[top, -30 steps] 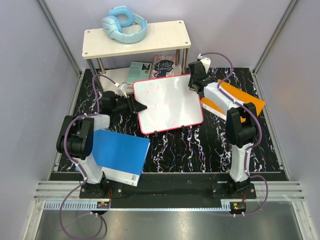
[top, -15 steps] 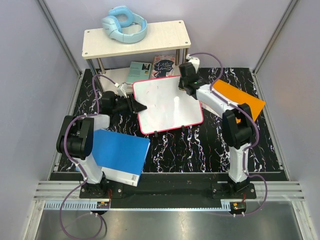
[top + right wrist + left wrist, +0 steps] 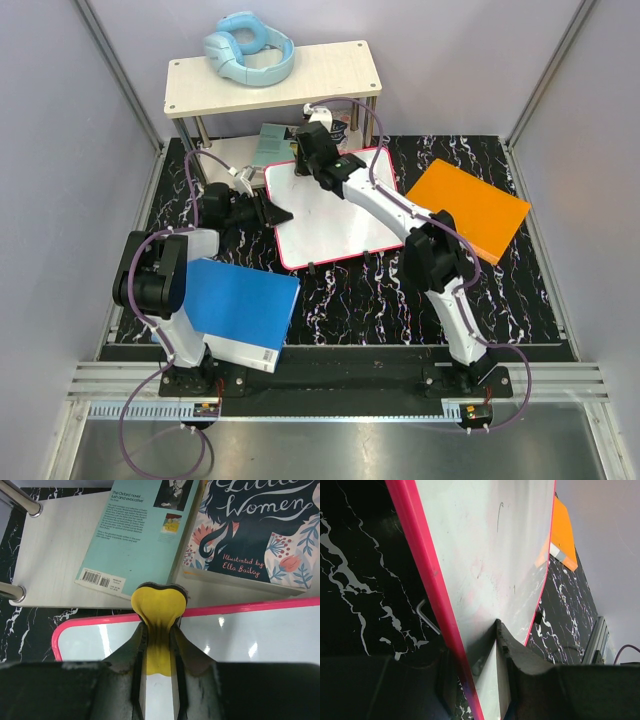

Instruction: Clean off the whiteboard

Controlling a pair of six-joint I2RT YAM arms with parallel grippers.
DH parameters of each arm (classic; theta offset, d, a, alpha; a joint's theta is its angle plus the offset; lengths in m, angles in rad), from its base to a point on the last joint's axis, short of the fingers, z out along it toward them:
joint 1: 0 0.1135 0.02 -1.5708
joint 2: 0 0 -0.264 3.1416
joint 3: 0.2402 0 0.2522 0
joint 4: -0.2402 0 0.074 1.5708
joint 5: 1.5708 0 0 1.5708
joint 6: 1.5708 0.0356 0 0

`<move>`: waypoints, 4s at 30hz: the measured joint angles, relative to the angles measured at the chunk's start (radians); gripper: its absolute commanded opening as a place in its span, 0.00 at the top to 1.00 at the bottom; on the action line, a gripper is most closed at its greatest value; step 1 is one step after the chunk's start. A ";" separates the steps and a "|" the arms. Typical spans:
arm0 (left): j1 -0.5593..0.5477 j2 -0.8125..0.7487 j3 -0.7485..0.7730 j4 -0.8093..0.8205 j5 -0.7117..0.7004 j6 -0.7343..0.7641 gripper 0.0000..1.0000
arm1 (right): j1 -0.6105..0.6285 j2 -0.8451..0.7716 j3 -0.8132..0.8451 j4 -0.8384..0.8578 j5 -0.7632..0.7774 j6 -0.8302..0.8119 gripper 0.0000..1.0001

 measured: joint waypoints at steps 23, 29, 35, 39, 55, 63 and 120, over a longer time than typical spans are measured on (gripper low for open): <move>0.002 0.000 0.000 -0.031 0.000 -0.008 1.00 | 0.152 -0.072 -0.198 0.036 0.145 -0.119 1.00; -0.001 0.000 0.000 -0.017 -0.001 -0.007 1.00 | 0.093 -0.161 -0.338 0.060 0.029 -0.104 1.00; -0.001 0.000 0.000 -0.024 -0.002 -0.007 1.00 | 0.083 -0.208 -0.430 0.084 -0.014 -0.124 1.00; -0.001 0.000 0.000 -0.025 -0.002 -0.007 1.00 | 0.083 -0.238 -0.492 0.092 -0.014 -0.124 1.00; -0.002 0.000 0.000 -0.015 0.003 -0.003 1.00 | 0.087 -0.323 -0.612 -0.133 0.184 -0.007 1.00; -0.003 -0.010 0.000 -0.017 0.006 0.016 1.00 | 0.060 -0.492 -0.879 -0.352 0.163 0.016 0.98; 0.019 -0.204 0.103 -0.610 -0.270 0.473 0.33 | -0.172 -0.715 -0.955 -0.335 -0.001 0.038 0.00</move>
